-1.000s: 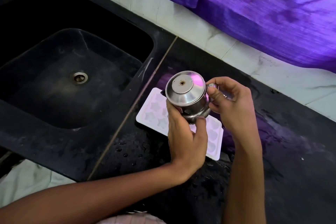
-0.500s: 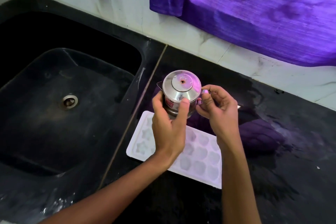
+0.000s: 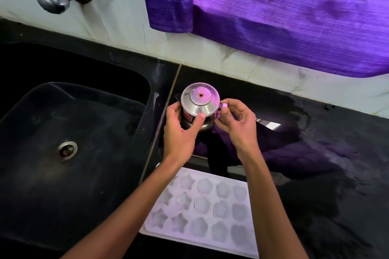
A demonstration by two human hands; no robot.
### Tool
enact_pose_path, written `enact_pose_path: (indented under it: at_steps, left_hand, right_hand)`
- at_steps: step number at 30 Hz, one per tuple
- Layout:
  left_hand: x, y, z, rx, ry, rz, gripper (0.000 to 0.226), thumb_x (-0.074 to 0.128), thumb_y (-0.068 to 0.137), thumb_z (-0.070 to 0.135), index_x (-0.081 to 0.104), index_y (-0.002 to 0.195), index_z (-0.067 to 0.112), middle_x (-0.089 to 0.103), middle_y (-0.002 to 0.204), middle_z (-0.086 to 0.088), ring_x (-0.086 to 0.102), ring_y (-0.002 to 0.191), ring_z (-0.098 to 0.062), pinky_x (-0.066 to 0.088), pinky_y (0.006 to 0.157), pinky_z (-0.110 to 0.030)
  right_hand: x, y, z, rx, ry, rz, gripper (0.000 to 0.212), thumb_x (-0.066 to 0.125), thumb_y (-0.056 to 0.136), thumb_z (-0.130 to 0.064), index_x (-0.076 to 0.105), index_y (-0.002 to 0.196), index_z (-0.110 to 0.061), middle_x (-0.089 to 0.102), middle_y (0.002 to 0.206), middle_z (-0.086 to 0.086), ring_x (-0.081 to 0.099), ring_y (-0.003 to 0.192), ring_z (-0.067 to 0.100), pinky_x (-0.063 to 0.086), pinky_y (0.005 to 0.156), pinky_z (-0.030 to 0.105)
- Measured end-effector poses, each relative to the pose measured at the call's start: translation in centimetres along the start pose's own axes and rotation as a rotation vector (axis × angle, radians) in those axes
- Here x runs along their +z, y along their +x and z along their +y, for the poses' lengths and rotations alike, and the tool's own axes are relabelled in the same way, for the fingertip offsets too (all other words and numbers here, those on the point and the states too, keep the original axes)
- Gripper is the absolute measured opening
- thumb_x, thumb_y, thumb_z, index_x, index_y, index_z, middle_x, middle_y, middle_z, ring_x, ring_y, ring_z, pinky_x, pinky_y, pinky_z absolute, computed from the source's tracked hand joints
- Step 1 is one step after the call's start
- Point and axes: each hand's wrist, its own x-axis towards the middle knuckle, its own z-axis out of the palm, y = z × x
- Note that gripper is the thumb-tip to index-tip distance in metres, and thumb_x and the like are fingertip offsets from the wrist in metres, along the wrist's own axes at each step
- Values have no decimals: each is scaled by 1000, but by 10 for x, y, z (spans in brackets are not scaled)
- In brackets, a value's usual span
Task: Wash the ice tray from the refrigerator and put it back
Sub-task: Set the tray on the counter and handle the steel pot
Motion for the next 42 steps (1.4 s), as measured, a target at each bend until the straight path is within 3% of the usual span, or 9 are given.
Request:
enact_pose_path:
  at_steps: [9, 14, 21, 26, 28, 31, 34, 37, 42]
  left_hand:
    - [4, 13, -3, 42, 29, -39, 52, 71, 82, 15, 42, 124, 16, 54, 114, 18, 53, 111, 5, 42, 90, -12]
    - [2, 14, -2, 62, 53, -50, 52, 70, 82, 17, 43, 126, 13, 55, 117, 12, 53, 112, 3, 41, 93, -14]
    - [-23, -2, 6, 45, 139, 1, 56, 63, 89, 20, 40, 139, 8, 46, 142, -6, 43, 131, -14, 36, 110, -31]
    - [-67, -35, 9, 42, 217, 19, 44, 59, 91, 11, 48, 133, 6, 53, 133, -6, 53, 121, -18, 41, 98, -26]
    - [-85, -52, 9, 62, 260, 33, 39, 57, 91, 8, 52, 130, 6, 57, 128, -5, 57, 113, -17, 43, 92, -22]
    - [-108, -77, 4, 63, 302, 42, 34, 57, 91, 5, 56, 124, 5, 61, 118, -3, 59, 102, -12, 43, 79, -10]
    - [-125, -95, -4, 29, 332, 2, 30, 57, 91, 5, 59, 120, 6, 64, 112, -1, 60, 97, -10, 44, 79, -12]
    - [-133, -108, -11, -43, 281, -36, 24, 55, 91, 3, 64, 113, 8, 67, 107, -3, 64, 97, -16, 55, 83, -26]
    - [-133, -126, -12, -161, 219, -154, 21, 51, 92, 0, 68, 99, 9, 71, 100, -4, 69, 90, -16, 56, 65, -18]
  right_hand:
    - [-1, 10, 14, 39, 81, 24, 8, 55, 92, -7, 61, 97, -11, 62, 82, 2, 60, 83, 14, 57, 79, 27]
    - [-3, 8, 15, 52, 72, 22, 12, 56, 92, -9, 62, 103, -10, 65, 89, 2, 62, 90, 17, 57, 84, 30]
    - [-18, -16, 9, 72, -40, 128, 34, 60, 91, -14, 55, 121, -29, 55, 130, 3, 57, 116, 14, 52, 92, 34]
    - [-50, -68, -7, 5, -185, 143, 28, 59, 91, -9, 60, 115, -22, 61, 113, -5, 60, 103, 2, 50, 92, 20]
    - [-66, -90, -10, -9, -239, 164, 27, 60, 90, -8, 61, 115, -19, 62, 107, -9, 58, 93, -7, 47, 79, 4]
    - [-91, -122, -5, 37, -287, 205, 27, 60, 90, -10, 62, 116, -17, 62, 109, -8, 56, 92, -7, 44, 67, -1]
    - [-108, -148, 5, 101, -327, 223, 27, 61, 90, -13, 61, 116, -19, 62, 112, -5, 58, 94, 0, 47, 72, 10]
    - [-115, -165, 20, 192, -317, 248, 28, 61, 90, -12, 60, 118, -17, 62, 114, 4, 60, 100, 18, 50, 86, 33]
    - [-115, -185, 40, 328, -307, 178, 37, 57, 93, -12, 51, 130, -10, 62, 115, 8, 61, 105, 24, 54, 85, 39]
